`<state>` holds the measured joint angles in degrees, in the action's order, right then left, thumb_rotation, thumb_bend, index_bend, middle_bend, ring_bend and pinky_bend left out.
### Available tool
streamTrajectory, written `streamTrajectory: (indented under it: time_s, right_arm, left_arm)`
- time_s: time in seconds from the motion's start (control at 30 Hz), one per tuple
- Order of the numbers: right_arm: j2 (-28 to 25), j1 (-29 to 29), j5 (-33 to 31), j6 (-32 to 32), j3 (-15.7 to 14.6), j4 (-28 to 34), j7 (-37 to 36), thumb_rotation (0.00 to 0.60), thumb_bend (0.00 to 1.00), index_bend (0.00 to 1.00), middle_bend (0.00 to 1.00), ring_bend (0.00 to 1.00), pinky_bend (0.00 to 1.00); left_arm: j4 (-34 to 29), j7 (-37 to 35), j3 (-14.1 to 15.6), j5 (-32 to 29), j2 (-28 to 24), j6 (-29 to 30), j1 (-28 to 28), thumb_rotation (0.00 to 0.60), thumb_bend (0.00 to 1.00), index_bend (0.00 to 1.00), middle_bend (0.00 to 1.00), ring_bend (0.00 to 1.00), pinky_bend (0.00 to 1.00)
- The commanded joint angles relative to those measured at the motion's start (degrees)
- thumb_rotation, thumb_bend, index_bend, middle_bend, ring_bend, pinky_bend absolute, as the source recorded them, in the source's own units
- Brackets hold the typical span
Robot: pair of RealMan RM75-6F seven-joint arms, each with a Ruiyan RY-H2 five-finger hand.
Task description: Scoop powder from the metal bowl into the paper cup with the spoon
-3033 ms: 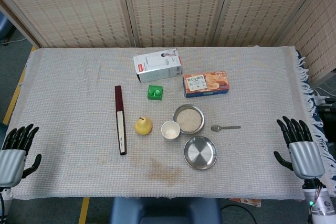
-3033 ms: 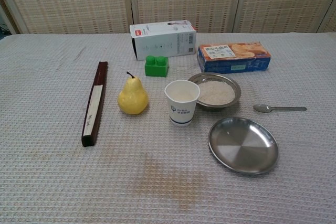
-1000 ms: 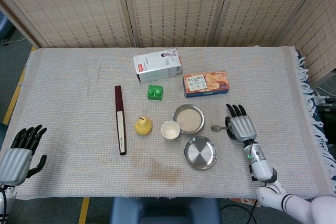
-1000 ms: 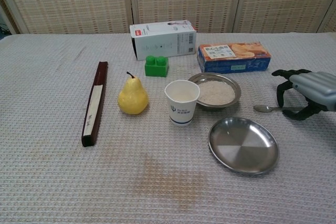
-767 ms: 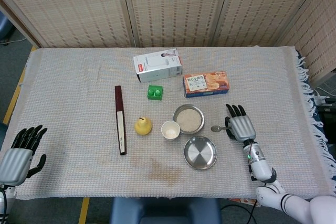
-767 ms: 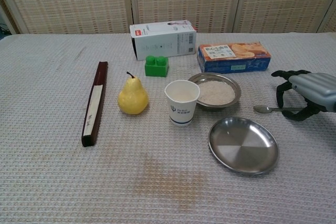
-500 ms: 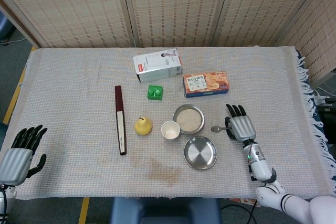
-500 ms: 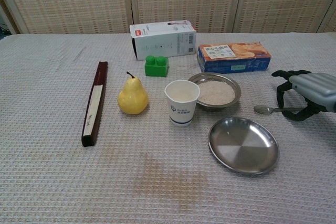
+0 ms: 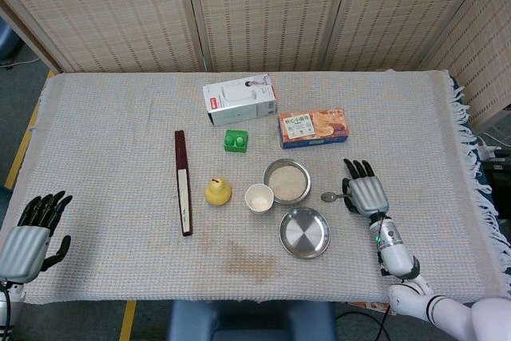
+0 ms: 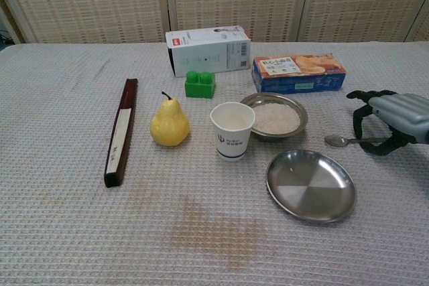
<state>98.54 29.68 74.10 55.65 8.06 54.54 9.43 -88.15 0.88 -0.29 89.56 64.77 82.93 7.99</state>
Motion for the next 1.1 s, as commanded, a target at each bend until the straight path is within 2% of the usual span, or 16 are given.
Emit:
streamTrajectory:
  time_s: [0.03,0.37,0.77,0.9,1.1]
  right_arm:
    - [0.1,0.0,-0.1,-0.2,-0.1,-0.1,0.0,0.600,0.32,0.55,0.00,0.00,0.00]
    - [0.9,-0.3,0.9,2.3,-0.1,-1.0,-1.0,0.600,0.34,0.70,0.06,0.00,0.00]
    - [-3.6,-0.6,2.1,7.1,1.4,5.6,1.1,0.600,0.37,0.73,0.09,0.00,0.00]
    - [-6.0,1.9,3.1,5.7,2.0,8.6,5.1,0.600,0.38,0.74,0.09,0.00,0.00]
    - [-6.9,7.1,1.9,2.6,4.1,12.3,16.8,0.600,0.39,0.74,0.09,0.00,0.00]
  left_arm:
    - [0.1,0.0,0.0,-0.1,0.0,0.0,0.0,0.600,0.48,0.00,0.00,0.00,0.05]
    - [-0.2,-0.3,0.0,-0.2,-0.2,-0.2,0.1,0.600,0.48,0.00,0.00,0.00,0.05]
    - [-0.4,-1.3,0.3,0.4,-0.5,0.2,0.0,0.600,0.49,0.00,0.00,0.00,0.05]
    - [-0.4,-0.9,0.3,0.6,-0.6,0.6,-0.2,0.600,0.48,0.00,0.00,0.00,0.05]
    - [-0.5,-0.7,1.0,2.9,-0.6,1.9,-0.4,0.600,0.48,0.00,0.00,0.00,0.05]
